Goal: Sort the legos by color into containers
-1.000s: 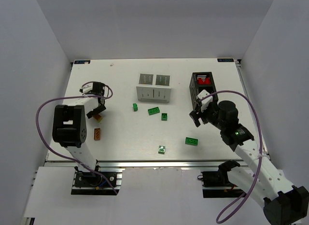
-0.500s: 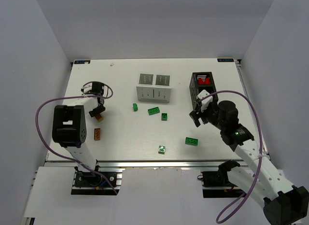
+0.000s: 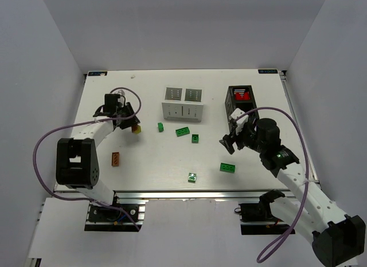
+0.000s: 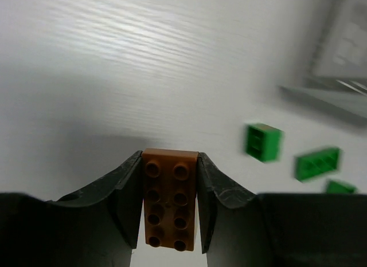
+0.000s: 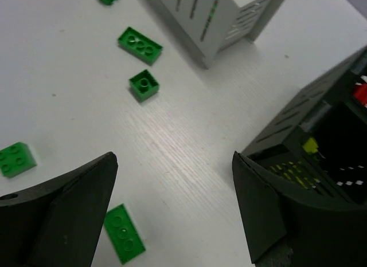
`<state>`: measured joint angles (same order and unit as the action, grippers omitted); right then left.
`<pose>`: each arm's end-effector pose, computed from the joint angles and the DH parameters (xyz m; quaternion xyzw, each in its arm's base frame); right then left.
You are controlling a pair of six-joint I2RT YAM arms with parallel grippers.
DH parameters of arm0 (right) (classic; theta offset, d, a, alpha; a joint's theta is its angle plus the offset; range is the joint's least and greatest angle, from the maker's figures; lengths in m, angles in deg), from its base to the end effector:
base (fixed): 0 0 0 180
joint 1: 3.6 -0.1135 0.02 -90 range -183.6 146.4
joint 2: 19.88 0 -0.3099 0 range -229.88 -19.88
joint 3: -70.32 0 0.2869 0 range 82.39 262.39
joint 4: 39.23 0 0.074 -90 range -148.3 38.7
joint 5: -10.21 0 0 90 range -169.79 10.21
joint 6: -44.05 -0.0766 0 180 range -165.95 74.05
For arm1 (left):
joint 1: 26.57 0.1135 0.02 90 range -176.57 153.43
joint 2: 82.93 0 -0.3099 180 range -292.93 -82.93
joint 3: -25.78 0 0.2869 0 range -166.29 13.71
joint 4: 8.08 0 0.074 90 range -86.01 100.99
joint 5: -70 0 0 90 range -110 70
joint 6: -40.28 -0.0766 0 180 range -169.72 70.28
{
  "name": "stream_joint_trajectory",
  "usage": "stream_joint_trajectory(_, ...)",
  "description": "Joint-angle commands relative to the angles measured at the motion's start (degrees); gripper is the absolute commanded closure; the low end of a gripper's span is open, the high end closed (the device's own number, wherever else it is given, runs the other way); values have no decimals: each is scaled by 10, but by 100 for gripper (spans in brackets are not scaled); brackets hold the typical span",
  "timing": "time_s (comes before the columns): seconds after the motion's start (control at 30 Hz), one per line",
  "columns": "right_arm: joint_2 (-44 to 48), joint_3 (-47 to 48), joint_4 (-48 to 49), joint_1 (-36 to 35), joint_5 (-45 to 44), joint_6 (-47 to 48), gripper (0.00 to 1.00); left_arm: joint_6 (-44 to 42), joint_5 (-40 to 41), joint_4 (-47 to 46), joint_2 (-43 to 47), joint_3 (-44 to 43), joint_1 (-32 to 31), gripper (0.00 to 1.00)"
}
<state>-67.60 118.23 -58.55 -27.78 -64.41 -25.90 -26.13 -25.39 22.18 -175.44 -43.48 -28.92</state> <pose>0.2089 0.1161 0.2953 -0.3759 0.7188 0.1297 0.5703 0.3859 -0.0230 0.1890 -0.1604 0.9351 -0.1137 0.2947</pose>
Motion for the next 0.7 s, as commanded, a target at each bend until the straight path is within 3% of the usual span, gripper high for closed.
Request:
stream_joint_trajectory(0.0, -15, 26, -7, -3, 105, -26, 14, -30, -192, -71, 50, 14, -18, 100)
stream_joint_trajectory(0.17, -26, 28, -16, -3, 225, -40, 13, -56, -367, -131, 82, 22, -96, 100)
stream_joint_trajectory(0.33, -1, 8, 18, -4, 339, -66, 12, -37, -444, -230, 134, 58, -196, 100)
stream_joint_trajectory(0.4, 13, -10, 51, -4, 337, -97, 12, -4, -462, -327, 148, 77, -214, 100)
stream_joint_trajectory(0.5, 32, -33, 137, -9, 309, -216, 12, 104, -483, -486, 157, 121, -246, 100)
stream_joint_trajectory(0.67, 54, -65, 201, -12, 294, -279, 11, 230, -469, -728, 109, 139, -301, 100)
